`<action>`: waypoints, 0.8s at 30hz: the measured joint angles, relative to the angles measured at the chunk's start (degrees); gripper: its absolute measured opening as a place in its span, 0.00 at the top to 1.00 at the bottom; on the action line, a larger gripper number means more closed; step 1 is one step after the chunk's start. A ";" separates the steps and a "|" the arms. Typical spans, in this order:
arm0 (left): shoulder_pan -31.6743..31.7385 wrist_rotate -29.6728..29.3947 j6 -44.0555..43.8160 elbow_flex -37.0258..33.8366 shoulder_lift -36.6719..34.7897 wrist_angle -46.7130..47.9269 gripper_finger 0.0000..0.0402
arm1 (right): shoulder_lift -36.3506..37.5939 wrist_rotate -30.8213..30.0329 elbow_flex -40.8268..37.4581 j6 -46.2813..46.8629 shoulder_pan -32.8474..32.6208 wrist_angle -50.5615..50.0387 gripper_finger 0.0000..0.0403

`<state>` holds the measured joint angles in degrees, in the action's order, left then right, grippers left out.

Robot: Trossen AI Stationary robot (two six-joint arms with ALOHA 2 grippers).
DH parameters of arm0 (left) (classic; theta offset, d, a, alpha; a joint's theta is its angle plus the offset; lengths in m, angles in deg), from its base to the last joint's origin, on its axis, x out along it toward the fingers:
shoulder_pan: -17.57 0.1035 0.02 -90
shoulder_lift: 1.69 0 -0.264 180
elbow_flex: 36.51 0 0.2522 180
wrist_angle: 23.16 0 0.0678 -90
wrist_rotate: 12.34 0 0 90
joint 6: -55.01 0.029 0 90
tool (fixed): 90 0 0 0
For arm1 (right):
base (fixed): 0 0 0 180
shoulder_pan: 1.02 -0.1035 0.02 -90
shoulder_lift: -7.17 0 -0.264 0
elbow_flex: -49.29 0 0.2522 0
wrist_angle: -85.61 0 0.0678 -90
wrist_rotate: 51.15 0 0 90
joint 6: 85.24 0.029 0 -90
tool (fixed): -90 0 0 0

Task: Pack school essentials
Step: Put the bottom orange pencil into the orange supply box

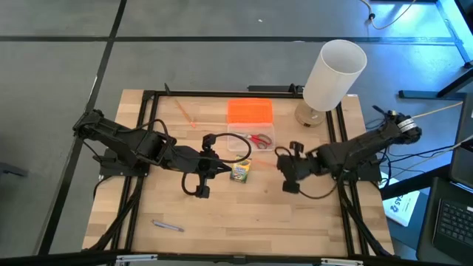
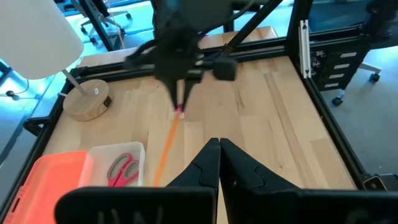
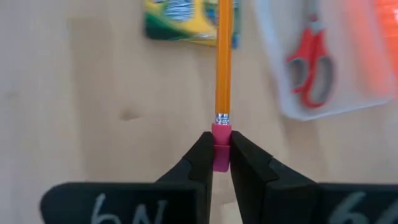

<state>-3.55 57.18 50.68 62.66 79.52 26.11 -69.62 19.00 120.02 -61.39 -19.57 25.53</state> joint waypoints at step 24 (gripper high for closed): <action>0.00 -1.28 -0.01 0.00 0.00 0.00 1.00 | -7.69 1.54 0.03 -26.92 23.31 11.79 0.89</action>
<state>-3.55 55.89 50.67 62.66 79.52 26.11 -77.31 20.54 120.05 -88.31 3.75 37.32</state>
